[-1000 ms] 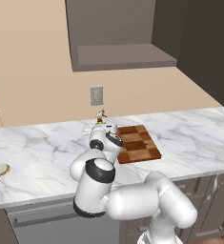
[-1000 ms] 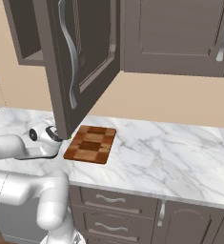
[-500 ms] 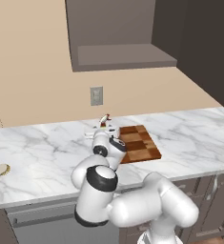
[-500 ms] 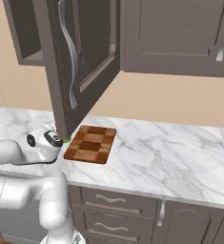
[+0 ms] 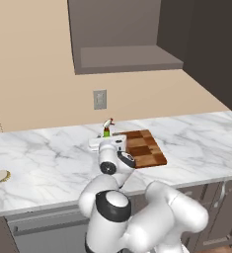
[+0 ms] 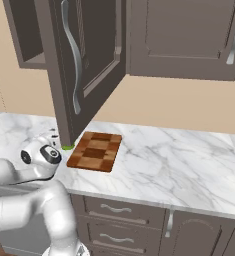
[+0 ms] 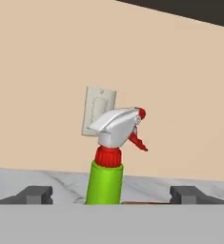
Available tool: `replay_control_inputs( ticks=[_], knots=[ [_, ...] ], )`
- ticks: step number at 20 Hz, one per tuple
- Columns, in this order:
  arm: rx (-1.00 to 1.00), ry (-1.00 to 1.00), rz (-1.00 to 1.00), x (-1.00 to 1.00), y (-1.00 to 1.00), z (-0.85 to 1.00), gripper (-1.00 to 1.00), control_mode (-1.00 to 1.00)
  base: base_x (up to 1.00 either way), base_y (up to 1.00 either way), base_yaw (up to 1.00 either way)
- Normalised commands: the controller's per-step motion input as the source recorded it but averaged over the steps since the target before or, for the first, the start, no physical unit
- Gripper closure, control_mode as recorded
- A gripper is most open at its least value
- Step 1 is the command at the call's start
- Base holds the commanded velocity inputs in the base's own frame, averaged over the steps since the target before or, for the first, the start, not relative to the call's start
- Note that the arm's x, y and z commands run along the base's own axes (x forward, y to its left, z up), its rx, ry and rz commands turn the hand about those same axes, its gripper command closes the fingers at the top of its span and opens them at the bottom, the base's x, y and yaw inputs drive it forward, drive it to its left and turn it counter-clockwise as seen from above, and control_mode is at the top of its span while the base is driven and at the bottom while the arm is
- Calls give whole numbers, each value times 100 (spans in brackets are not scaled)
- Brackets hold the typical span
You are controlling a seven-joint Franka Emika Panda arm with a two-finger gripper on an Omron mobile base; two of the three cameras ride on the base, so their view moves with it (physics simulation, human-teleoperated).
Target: Grab the spray bottle from the cabinet, then place it next to the cutting board for sanitizing. Then grab the dish brush from the countertop next to the sink and place it next to the cutting board.
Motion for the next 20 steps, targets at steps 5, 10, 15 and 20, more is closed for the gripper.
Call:
replay_control_inputs(
  ticks=[5,10,15,20],
  knots=[
    [0,7,0,-69,0,75,-100,-100,0,0,0],
    [0,22,0,-62,2,89,-100,-100,0,0,0],
    [0,39,0,-49,2,96,-100,-100,0,0,0],
    [0,44,0,-49,11,100,-100,-100,0,0,0]
  ],
)
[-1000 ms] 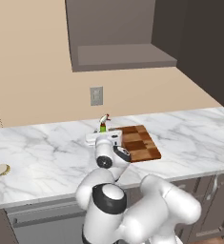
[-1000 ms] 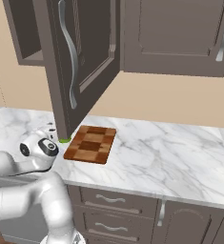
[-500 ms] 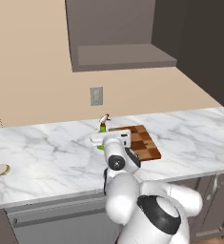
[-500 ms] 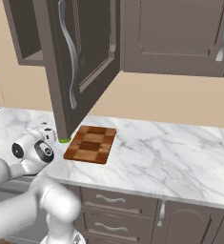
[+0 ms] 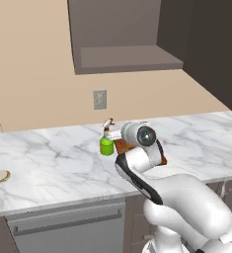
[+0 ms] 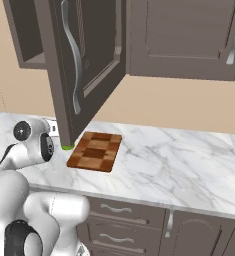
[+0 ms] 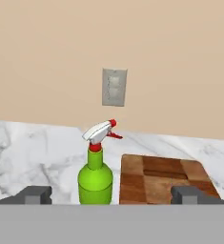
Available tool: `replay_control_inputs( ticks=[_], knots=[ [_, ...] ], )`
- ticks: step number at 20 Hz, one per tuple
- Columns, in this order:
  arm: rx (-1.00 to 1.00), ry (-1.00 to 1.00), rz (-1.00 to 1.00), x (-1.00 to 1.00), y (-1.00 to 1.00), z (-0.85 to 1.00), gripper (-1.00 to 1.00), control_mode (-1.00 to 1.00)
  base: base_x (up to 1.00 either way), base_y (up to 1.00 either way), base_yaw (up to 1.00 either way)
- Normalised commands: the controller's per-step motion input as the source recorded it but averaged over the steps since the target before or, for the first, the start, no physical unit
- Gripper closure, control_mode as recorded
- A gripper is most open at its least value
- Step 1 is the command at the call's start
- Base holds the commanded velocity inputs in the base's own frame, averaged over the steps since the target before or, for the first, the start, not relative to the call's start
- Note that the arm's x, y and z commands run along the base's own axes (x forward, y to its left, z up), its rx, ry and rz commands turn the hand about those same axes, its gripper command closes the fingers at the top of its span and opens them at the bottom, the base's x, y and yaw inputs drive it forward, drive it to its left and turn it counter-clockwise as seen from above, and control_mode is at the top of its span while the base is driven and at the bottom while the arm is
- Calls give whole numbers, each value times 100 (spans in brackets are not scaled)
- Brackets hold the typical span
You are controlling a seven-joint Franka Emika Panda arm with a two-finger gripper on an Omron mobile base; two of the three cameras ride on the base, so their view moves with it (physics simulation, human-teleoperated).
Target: Grab the spray bottle from the cabinet, then place it next to the cutting board for sanitizing. Then grab the dish brush from the countertop next to the sink and place it next to the cutting board.
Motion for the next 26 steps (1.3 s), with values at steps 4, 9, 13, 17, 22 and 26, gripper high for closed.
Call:
replay_control_inputs(
  ticks=[4,9,13,17,22,26],
  knots=[
    [-1,43,-1,-57,30,95,-100,-100,0,0,0],
    [0,31,-9,-79,32,42,-100,-100,0,0,0],
    [3,-1,-2,-64,54,-6,-100,-100,0,0,0],
    [14,2,0,-19,88,-12,-100,-100,0,0,0],
    [15,9,0,-3,100,-18,-100,-100,0,0,0],
    [8,14,0,0,100,-16,-100,-100,0,0,0]
  ],
)
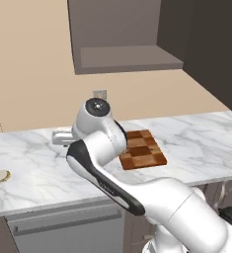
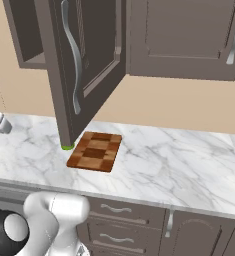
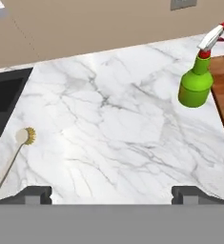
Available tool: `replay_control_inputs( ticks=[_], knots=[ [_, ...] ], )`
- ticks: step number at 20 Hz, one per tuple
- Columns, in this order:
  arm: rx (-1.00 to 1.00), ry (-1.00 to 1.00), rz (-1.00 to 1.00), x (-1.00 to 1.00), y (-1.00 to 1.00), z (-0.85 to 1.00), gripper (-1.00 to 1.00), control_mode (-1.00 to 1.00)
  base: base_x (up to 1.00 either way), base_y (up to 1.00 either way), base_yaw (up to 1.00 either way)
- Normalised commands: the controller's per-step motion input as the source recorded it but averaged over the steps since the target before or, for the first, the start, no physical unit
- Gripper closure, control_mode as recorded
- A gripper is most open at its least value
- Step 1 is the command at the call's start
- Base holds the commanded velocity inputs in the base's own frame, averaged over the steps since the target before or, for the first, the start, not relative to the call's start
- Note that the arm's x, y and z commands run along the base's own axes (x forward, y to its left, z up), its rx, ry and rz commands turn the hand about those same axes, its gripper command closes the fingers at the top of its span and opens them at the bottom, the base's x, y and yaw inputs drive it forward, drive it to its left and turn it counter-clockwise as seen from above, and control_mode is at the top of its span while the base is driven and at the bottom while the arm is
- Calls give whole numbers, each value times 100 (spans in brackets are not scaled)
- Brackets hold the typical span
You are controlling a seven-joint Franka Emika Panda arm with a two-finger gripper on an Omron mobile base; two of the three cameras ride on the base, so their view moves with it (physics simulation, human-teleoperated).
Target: Grab the spray bottle from the cabinet, then place it next to the cutting board for sanitizing. Then grab the dish brush from the countertop next to the sink and place it next to the cutting board.
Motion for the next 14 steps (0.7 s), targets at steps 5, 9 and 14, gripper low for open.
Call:
replay_control_inputs(
  ticks=[5,9,14],
  knots=[
    [-2,28,0,-7,100,-5,-100,-100,0,0,0],
    [0,24,0,0,99,-18,-100,-100,0,0,0],
    [0,7,0,0,91,-49,-100,-100,0,0,0]
  ],
)
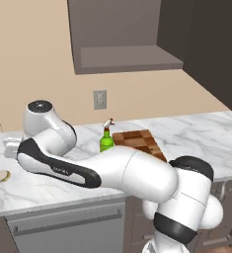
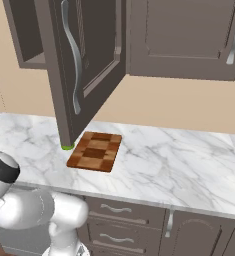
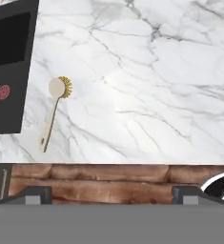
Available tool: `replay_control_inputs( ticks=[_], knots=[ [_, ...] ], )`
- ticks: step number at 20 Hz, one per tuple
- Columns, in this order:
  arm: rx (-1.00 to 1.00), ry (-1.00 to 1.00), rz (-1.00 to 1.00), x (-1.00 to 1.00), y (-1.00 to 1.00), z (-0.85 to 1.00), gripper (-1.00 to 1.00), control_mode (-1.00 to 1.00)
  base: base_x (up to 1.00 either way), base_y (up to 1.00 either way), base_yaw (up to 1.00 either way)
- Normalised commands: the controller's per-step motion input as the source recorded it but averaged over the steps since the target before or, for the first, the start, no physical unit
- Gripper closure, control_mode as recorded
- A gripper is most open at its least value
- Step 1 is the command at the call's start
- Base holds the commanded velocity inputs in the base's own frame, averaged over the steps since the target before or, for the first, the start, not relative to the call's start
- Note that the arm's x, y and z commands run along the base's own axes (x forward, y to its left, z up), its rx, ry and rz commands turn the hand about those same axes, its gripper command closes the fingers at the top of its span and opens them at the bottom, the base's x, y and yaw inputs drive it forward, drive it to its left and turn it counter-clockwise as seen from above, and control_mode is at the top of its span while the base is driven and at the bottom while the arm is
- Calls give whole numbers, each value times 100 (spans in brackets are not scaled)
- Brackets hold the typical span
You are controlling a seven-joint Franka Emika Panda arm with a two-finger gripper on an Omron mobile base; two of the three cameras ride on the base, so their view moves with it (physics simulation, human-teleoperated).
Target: Grab the spray bottle from the cabinet, then place it next to the cutting board for sanitizing. Then grab the dish brush from the countertop next to the sink and place it next to the cutting board.
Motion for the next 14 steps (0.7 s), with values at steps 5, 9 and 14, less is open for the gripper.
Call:
replay_control_inputs(
  ticks=[5,9,14],
  knots=[
    [0,4,0,2,87,-48,-100,-100,0,0,0],
    [0,10,0,2,70,-33,-100,-100,0,0,0],
    [0,9,0,8,34,-27,-100,-100,0,0,0]
  ],
)
